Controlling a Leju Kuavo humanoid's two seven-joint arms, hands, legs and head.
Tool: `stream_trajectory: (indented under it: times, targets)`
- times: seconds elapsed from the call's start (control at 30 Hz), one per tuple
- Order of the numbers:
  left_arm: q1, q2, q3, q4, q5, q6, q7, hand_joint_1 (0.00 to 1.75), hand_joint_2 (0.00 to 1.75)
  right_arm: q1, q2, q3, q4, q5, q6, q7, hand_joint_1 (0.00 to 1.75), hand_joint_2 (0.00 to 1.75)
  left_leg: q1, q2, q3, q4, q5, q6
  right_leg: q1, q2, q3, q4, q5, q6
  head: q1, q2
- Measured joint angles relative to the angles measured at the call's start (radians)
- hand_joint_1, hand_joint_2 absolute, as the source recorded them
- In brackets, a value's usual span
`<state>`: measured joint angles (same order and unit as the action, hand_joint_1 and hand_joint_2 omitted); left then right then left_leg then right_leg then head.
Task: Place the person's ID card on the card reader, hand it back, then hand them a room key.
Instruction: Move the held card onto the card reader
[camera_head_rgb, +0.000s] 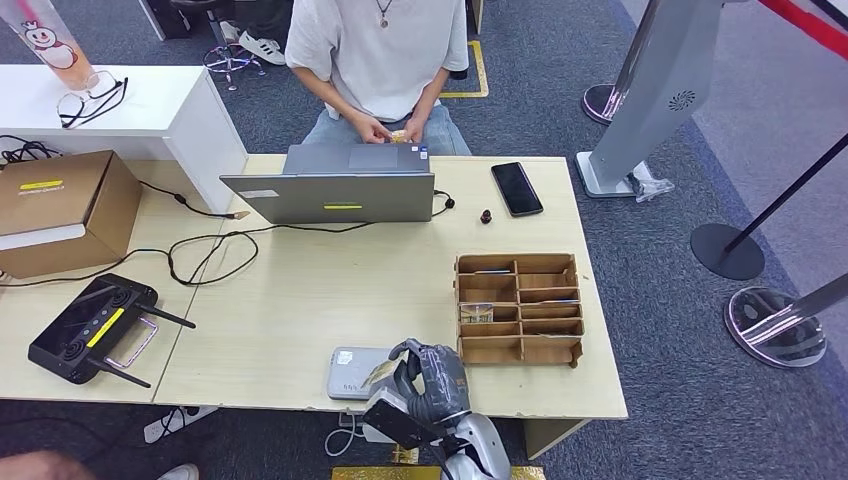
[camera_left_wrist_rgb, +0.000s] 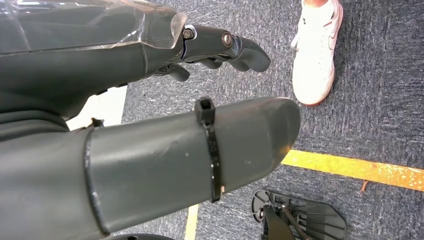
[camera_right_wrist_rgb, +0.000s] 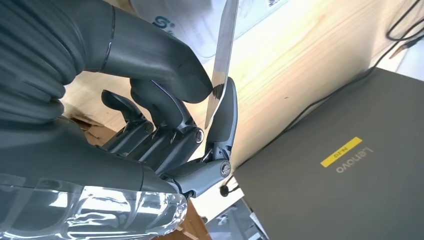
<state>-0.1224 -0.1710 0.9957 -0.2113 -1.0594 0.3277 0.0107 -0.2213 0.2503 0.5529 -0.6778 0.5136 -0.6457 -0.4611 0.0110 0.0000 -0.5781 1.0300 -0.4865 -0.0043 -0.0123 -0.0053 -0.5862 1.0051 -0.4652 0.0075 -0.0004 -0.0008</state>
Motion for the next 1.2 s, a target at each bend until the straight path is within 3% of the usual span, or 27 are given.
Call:
stream_trajectory:
  times: [0.37, 0.73, 1.2]
  targets:
    - [-0.001, 0.000, 0.000, 0.000, 0.000, 0.000, 0.007, 0.00, 0.00, -0.022, 0.000, 0.064, 0.007, -0.053, -0.041, -0.011, 1.75, 1.75, 0.000, 0.000, 0.000, 0.000, 0.000, 0.000, 0.000, 0.000, 0.000, 0.000, 0.000, 0.000, 0.000, 0.000]
    - [-0.001, 0.000, -0.001, 0.000, -0.002, 0.000, 0.010, 0.00, 0.00, -0.030, 0.000, 0.067, 0.049, -0.050, -0.043, -0.012, 1.75, 1.75, 0.000, 0.000, 0.000, 0.000, 0.000, 0.000, 0.000, 0.000, 0.000, 0.000, 0.000, 0.000, 0.000, 0.000]
    - [-0.003, -0.003, -0.016, 0.000, -0.003, 0.001, 0.019, 0.00, 0.00, -0.023, 0.007, 0.009, 0.089, 0.139, -0.044, -0.021, 1.75, 1.75, 0.000, 0.000, 0.000, 0.000, 0.000, 0.000, 0.000, 0.000, 0.000, 0.000, 0.000, 0.000, 0.000, 0.000]
